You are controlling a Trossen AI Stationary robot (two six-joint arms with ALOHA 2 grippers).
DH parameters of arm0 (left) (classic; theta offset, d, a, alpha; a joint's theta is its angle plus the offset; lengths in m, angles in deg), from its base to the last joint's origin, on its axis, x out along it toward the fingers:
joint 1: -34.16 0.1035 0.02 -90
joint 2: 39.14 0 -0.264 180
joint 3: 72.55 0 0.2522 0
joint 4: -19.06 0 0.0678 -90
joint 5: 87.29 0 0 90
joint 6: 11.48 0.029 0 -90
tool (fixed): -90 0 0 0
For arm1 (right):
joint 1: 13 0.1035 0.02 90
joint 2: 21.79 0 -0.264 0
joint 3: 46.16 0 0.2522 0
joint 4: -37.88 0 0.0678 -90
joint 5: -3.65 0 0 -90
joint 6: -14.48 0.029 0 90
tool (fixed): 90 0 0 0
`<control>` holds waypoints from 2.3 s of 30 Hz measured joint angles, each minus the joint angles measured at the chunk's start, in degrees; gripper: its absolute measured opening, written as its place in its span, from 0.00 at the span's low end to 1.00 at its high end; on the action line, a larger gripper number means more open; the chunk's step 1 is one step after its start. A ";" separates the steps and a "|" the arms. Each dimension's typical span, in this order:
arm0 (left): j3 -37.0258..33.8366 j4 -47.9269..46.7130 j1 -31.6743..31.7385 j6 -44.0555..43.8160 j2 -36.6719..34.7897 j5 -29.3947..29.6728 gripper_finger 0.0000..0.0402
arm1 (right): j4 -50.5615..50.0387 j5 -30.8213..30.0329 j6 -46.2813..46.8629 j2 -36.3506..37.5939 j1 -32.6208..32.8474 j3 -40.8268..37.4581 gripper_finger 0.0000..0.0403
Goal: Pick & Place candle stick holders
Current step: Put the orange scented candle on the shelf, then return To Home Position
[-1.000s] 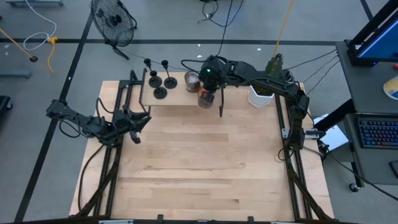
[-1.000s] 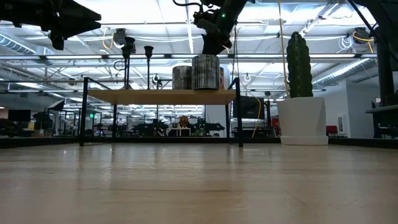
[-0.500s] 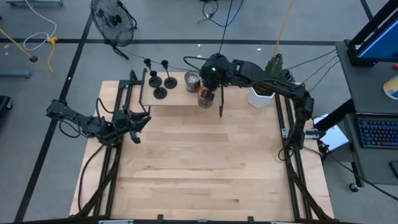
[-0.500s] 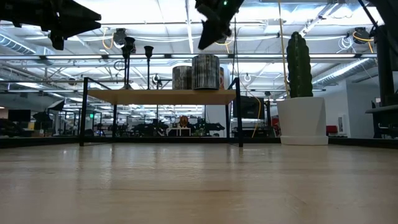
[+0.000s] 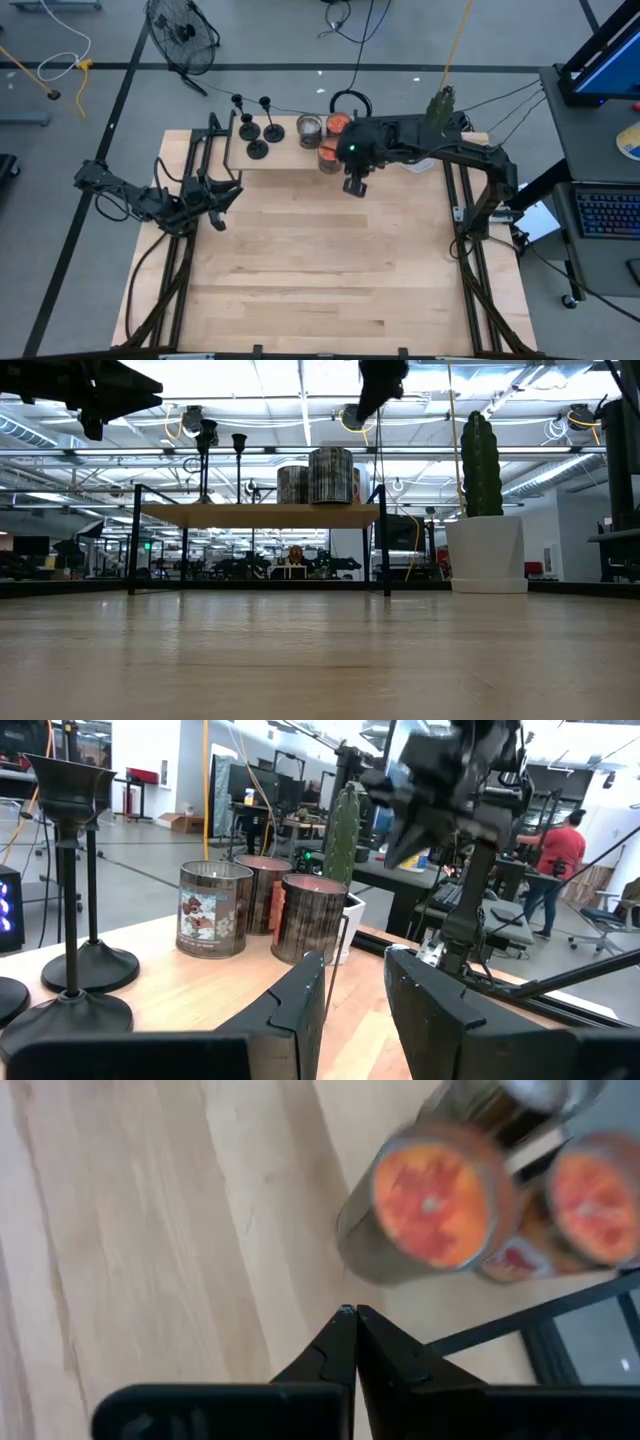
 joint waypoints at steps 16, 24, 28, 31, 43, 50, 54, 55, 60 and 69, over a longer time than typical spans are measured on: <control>0.00 0.00 0.00 -0.27 -0.02 -0.07 0.28 | 16.29 -0.26 -1.03 1.89 -1.77 -19.64 0.00; 0.00 0.04 0.00 -0.04 -0.02 -0.07 0.28 | 21.23 -0.06 -3.07 2.03 -3.50 -20.49 0.00; 0.00 0.02 0.00 0.07 -0.02 -0.06 0.28 | 23.80 0.01 -4.38 2.15 -4.35 -20.49 0.00; 0.00 0.01 -0.02 0.04 0.00 -0.07 0.28 | 25.11 0.14 -4.72 2.11 -5.06 -20.49 0.00; 0.00 0.02 0.00 0.04 -0.02 -0.07 0.28 | 27.37 0.13 -6.07 2.11 -5.76 -20.49 0.00; 0.00 0.00 -0.02 -0.14 0.00 -0.07 0.28 | 28.78 0.01 -6.00 2.11 -5.81 -20.49 0.00; 0.00 0.00 0.00 -0.28 0.00 -0.07 0.28 | 26.70 0.00 -3.99 3.86 -5.06 -20.49 0.00; 0.00 0.02 0.00 -0.28 -0.02 -0.07 0.28 | 26.74 -0.07 -3.44 4.56 -4.62 -20.49 0.00; -0.01 -0.03 -0.01 -0.27 0.00 -0.09 0.28 | 25.14 -0.01 -0.83 9.96 -1.51 -20.49 0.00; -0.01 0.00 -0.02 -0.17 -0.02 -0.09 0.28 | 25.09 -0.09 1.11 23.19 4.75 -24.64 0.00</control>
